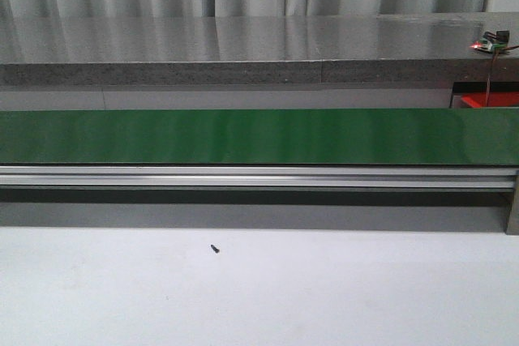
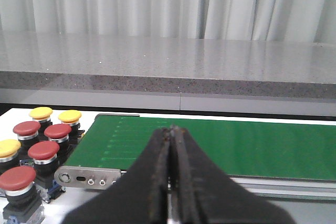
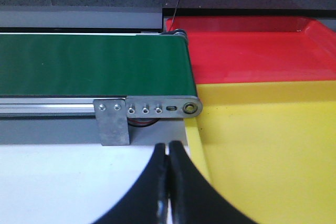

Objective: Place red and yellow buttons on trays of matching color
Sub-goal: 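Move the left gripper down over the cluster of red and yellow buttons, then grasp a red push-button with the left gripper, then set the red button on the near end of the green belt, release, then grasp a yellow push-button from the cluster with the left gripper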

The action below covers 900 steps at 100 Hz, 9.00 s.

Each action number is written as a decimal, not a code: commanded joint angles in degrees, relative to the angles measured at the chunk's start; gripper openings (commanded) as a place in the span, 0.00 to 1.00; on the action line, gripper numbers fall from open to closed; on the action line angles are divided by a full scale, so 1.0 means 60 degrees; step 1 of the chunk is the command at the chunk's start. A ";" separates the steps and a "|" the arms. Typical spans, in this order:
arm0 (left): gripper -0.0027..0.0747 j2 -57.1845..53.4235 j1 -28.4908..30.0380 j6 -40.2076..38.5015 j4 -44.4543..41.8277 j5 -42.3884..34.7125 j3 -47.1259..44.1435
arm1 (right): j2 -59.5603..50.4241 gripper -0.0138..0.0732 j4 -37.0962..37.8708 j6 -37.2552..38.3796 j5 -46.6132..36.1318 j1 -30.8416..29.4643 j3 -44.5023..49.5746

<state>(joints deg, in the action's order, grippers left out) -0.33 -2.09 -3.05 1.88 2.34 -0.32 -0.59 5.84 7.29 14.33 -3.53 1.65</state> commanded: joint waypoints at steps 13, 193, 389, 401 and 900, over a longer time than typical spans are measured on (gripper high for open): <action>0.01 -0.0321 0.0013 -0.0097 0.0078 -0.0793 -0.0400 | -0.0174 0.08 0.0077 0.0006 -0.0711 -0.0063 -0.0169; 0.01 0.7010 0.2518 -0.0097 0.1095 0.3251 0.5671 | -0.0174 0.08 0.0077 0.0006 -0.0711 -0.0063 -0.0169; 0.74 1.5951 0.5075 -0.0918 0.2595 0.4371 0.9811 | -0.0174 0.08 0.0077 0.0006 -0.0711 -0.0063 -0.0169; 0.70 1.6091 0.5075 -0.0918 0.2614 0.4249 0.9811 | -0.0174 0.08 0.0077 0.0006 -0.0711 -0.0063 -0.0169; 0.60 1.7527 0.6226 0.1064 0.0949 0.7071 1.2894 | -0.0174 0.08 0.0077 0.0006 -0.0720 -0.0063 -0.0169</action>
<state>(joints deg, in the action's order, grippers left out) 106.92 35.18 3.04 7.15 46.73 75.60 -0.59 5.84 7.29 14.33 -3.53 1.65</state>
